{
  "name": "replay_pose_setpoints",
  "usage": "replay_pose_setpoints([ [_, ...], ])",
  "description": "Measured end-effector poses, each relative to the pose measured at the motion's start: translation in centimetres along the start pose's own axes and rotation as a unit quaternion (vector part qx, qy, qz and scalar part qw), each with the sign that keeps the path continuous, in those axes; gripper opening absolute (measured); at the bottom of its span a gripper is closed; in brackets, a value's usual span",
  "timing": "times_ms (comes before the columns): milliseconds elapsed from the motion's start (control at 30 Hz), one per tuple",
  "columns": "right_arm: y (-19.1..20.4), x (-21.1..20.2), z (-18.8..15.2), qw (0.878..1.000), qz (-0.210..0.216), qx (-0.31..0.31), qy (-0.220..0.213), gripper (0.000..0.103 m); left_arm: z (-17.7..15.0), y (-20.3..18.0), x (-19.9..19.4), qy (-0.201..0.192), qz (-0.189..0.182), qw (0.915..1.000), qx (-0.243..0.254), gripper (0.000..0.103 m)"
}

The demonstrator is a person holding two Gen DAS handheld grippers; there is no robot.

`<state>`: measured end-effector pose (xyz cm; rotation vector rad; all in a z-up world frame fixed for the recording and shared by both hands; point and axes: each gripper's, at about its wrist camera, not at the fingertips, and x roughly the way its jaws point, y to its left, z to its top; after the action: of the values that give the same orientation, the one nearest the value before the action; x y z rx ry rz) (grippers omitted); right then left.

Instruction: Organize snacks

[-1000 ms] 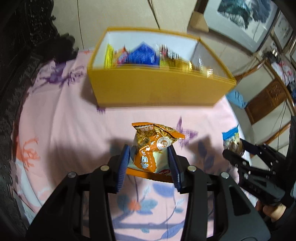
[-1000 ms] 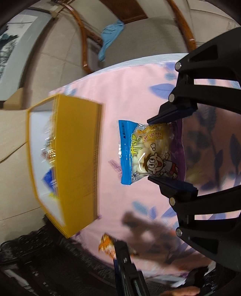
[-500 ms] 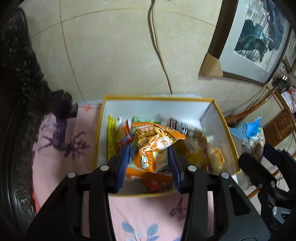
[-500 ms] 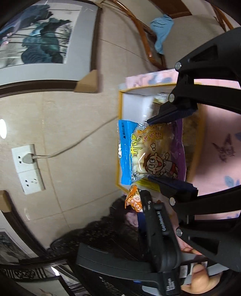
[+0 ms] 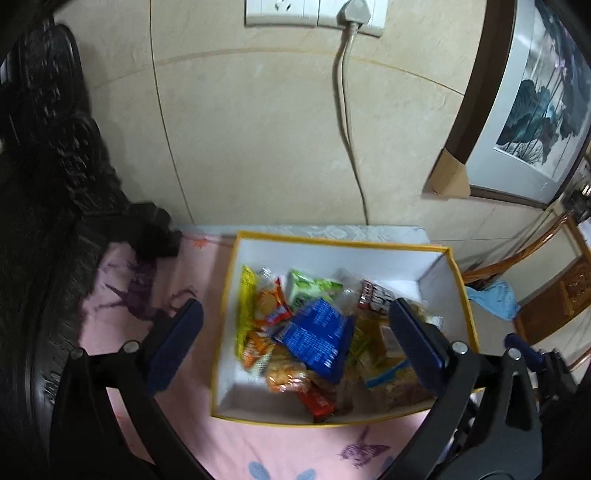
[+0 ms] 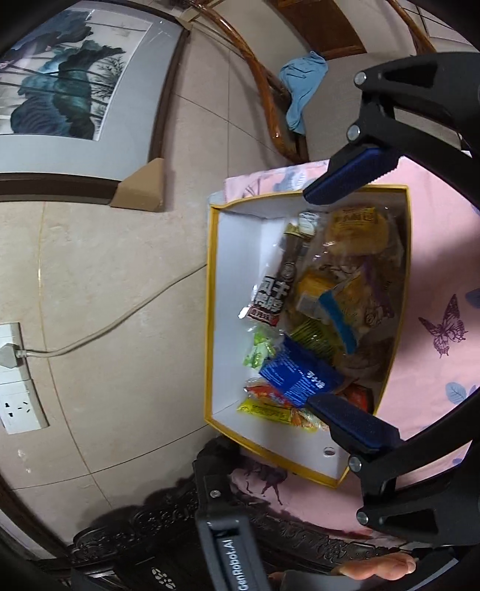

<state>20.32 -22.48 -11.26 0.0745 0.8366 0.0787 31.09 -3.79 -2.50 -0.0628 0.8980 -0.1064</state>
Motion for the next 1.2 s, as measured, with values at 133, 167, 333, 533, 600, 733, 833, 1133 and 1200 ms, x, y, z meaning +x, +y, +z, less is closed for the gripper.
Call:
replay_pose_setpoints([
  [133,0.3,-0.4,-0.3,1.0,0.005,-0.001,-0.002,0.102,-0.5,0.2,0.1,-0.002,0.009,0.9999,-0.013,0.101],
  [167,0.3,-0.6,-0.3,1.0,0.005,-0.001,-0.003,0.102,-0.5,0.1,-0.1,-0.004,0.014,0.9998,-0.01,0.101],
  [333,0.7,-1.2,-0.5,1.0,0.009,-0.003,-0.008,0.102,-0.5,-0.9,-1.0,-0.017,0.035,0.9991,0.015,0.101],
  [533,1.4,-2.0,-0.7,1.0,0.012,-0.011,-0.019,0.102,-0.1,-1.0,-1.9,-0.032,0.037,0.9988,0.003,0.101],
  [600,1.4,-2.2,-0.7,1.0,0.012,-0.013,-0.021,0.102,0.1,-1.1,-1.9,-0.028,0.05,0.9983,0.008,0.101],
  [733,1.4,-2.5,-0.7,1.0,0.012,-0.011,-0.024,0.102,0.1,-1.2,-2.0,-0.031,0.05,0.9982,0.013,0.101],
  [833,1.5,-2.5,-0.7,1.0,0.011,-0.011,-0.024,0.102,0.0,-1.4,-1.9,-0.031,0.049,0.9982,0.018,0.101],
  [1133,1.5,-2.5,-0.8,1.0,0.009,-0.013,-0.025,0.102,-0.5,-1.4,-2.2,-0.038,0.041,0.9983,0.02,0.101],
  [1200,1.5,-2.5,-0.8,1.0,0.01,-0.013,-0.025,0.102,-0.6,-1.4,-2.2,-0.037,0.038,0.9983,0.024,0.101],
])
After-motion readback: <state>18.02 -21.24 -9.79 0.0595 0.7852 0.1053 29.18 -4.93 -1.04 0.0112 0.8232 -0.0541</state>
